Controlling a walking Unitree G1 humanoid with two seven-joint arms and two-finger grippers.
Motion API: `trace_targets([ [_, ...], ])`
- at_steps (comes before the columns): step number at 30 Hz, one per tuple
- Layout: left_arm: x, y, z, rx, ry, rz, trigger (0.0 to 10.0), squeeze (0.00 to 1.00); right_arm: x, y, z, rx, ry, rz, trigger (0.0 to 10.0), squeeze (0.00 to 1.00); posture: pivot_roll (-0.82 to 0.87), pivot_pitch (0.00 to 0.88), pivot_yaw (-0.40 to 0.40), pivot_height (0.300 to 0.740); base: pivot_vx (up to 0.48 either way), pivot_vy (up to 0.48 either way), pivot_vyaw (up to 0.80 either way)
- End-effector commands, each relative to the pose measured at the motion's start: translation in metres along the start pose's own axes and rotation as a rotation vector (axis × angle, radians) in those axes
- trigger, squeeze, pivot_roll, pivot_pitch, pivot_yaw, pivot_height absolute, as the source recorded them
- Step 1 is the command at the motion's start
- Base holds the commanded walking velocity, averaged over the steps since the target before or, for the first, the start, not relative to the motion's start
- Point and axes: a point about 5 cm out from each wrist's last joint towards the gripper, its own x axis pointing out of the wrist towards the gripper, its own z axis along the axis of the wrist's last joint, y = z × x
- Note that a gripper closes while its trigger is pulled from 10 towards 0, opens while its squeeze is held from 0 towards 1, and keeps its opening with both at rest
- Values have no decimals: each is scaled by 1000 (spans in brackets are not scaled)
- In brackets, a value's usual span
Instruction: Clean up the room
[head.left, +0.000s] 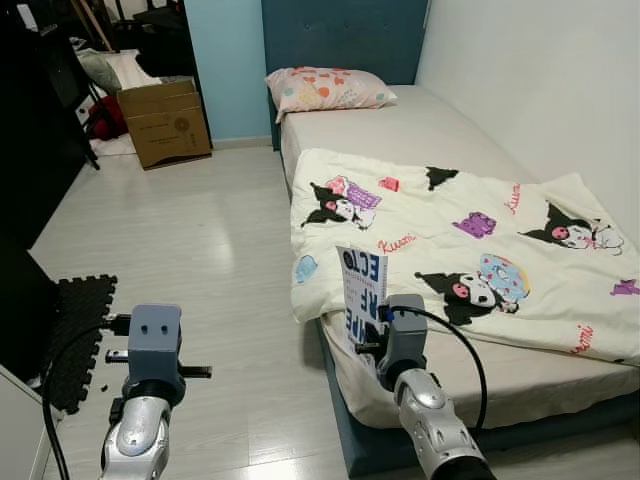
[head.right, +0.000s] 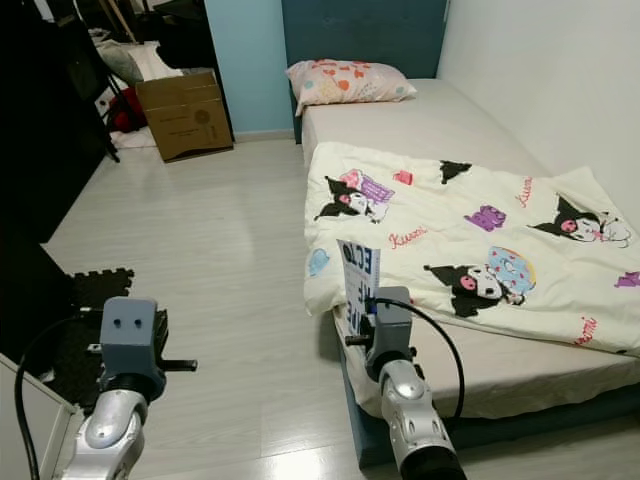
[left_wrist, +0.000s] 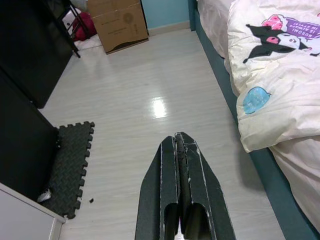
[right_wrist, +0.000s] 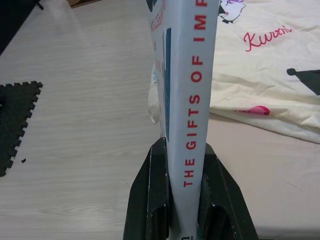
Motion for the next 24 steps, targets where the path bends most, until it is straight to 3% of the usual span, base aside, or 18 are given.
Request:
trace_targets([
  [1,-2,-2,-5,-11,15,-3,10000,0,1,2,6,3,-36,10,10000,0,6,105,-15,740,0,0,0],
  [3,-2,-4,-4,-21,13,-9,10000,0,2,2,6,2,-35,10,10000,0,7,105,-15,740,0,0,0],
  [18,-2,-2,-3,-15,5,-14,10000,0,2,4,6,4,-34,15,10000,0,12,106,-11,740,0,466,0],
  [19,-3,0,0,26,-5,-14,10000,0,3,4,6,6,-35,14,10000,0,13,105,-11,740,0,-480,0],
  [24,-3,-1,1,4,-6,-22,10000,0,3,5,6,8,-36,12,10000,0,17,102,-7,740,0,-480,0],
])
